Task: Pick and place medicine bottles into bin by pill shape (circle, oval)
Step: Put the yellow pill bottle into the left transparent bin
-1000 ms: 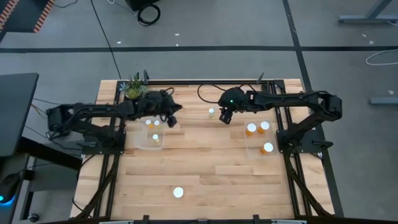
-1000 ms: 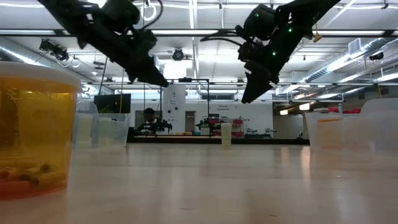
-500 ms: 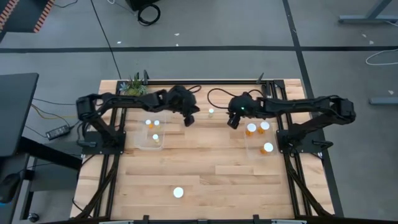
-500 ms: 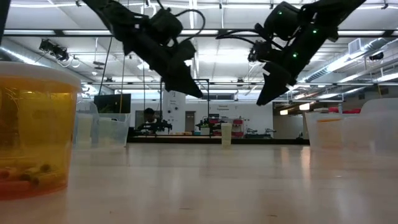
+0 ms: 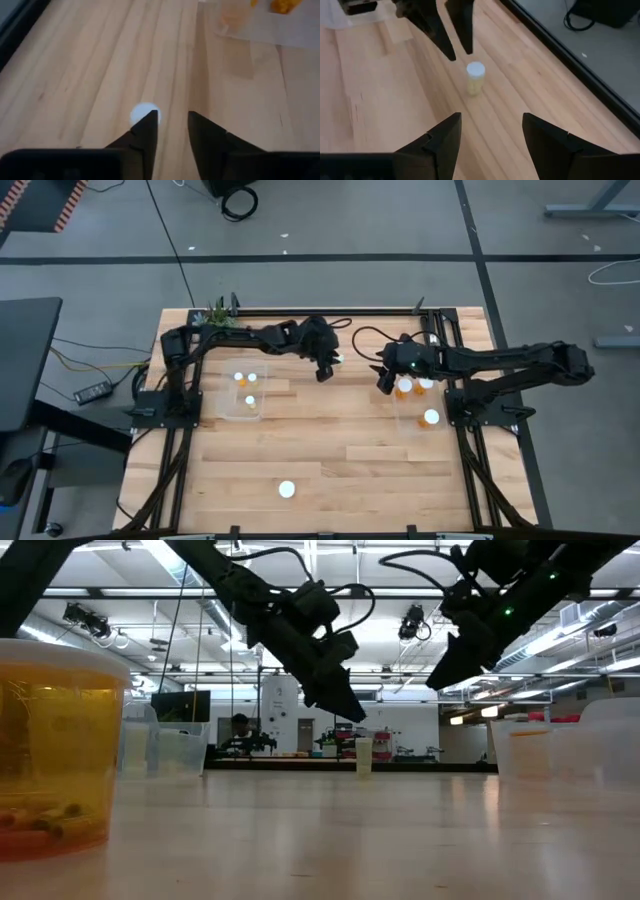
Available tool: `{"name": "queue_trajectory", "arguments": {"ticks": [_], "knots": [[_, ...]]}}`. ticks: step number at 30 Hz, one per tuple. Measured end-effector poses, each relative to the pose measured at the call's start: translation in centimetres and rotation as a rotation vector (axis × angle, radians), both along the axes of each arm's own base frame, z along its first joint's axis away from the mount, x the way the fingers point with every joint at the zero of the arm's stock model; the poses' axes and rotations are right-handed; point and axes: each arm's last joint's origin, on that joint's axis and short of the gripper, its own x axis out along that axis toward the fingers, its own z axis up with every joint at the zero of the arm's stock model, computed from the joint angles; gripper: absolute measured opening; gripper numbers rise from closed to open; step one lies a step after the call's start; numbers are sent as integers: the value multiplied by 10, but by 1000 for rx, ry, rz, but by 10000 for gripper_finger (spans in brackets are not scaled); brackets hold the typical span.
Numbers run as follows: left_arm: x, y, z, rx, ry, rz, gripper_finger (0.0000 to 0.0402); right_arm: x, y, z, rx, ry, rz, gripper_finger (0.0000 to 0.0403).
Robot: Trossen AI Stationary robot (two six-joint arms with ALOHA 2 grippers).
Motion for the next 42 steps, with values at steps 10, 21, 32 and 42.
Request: {"name": "queue_trajectory", "arguments": {"ticks": [10, 21, 32, 42], "knots": [[20, -12, -11, 143, -5, -109, 207, 3, 11, 0, -9, -14, 22, 218], [23, -9, -22, 240, 32, -84, 223, 6, 19, -1, -27, -14, 31, 218], [23, -4, -33, 229, 64, -31, 216, 6, 19, 0, -29, -28, 31, 218], [15, -2, -35, 116, 149, 48, 209, 6, 19, 0, -32, -27, 34, 218]]}}
